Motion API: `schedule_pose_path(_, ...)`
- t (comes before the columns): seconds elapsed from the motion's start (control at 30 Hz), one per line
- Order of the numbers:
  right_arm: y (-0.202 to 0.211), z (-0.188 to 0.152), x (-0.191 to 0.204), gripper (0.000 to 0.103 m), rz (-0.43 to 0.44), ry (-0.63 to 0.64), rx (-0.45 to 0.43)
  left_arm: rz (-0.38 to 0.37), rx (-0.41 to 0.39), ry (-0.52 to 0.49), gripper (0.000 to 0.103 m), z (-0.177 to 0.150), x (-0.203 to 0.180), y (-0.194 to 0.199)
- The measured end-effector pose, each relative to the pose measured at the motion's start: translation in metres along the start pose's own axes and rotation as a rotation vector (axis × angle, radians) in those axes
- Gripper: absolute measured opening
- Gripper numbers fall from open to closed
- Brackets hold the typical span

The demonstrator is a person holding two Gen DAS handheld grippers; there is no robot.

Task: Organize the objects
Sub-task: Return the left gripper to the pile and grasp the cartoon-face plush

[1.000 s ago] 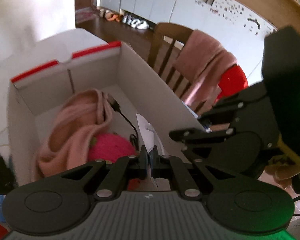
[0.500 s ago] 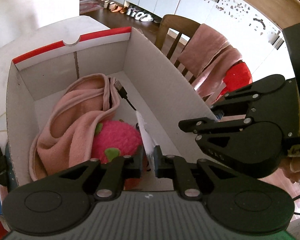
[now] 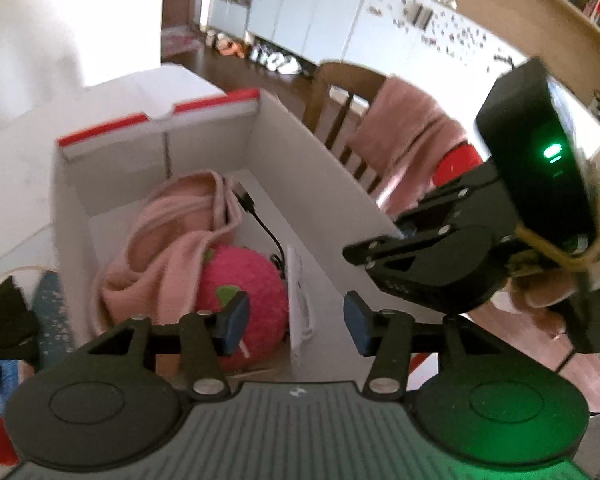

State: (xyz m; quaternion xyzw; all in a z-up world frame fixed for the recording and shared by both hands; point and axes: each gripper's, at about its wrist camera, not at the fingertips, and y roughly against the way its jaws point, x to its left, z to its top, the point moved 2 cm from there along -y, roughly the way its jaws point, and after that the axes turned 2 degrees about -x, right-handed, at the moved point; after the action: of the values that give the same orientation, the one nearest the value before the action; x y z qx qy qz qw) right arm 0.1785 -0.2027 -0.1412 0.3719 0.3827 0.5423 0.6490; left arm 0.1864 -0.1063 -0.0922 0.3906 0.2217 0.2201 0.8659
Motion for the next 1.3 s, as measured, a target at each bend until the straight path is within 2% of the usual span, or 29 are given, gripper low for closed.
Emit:
schedule_pose_path(0.33,-0.001,0.001,0.0,0.005,-0.004,0.008,0.007,0.139,-0.119,0.166,0.056,-0.009,0.051,0.059)
schedule_pose_path(0.57,-0.001,0.001,0.0,0.005,-0.004,0.005,0.007,0.263,-0.15,0.284,0.056,-0.033,0.104,0.093)
schedule_pose_path(0.87,-0.001,0.001,0.0,0.005,-0.006,0.004,0.01,0.443,-0.143,0.41,0.056,-0.075,0.18,0.121)
schedule_pose_path(1.03,-0.001,0.001,0.0,0.006,-0.007,0.005,0.013,0.512,-0.103,0.483,0.062,-0.099,0.221,0.117)
schedule_pose_path(1.3,-0.001,0.001,0.001,0.006,-0.017,0.005,0.02,0.584,-0.053,0.553,0.062,-0.12,0.269,0.105)
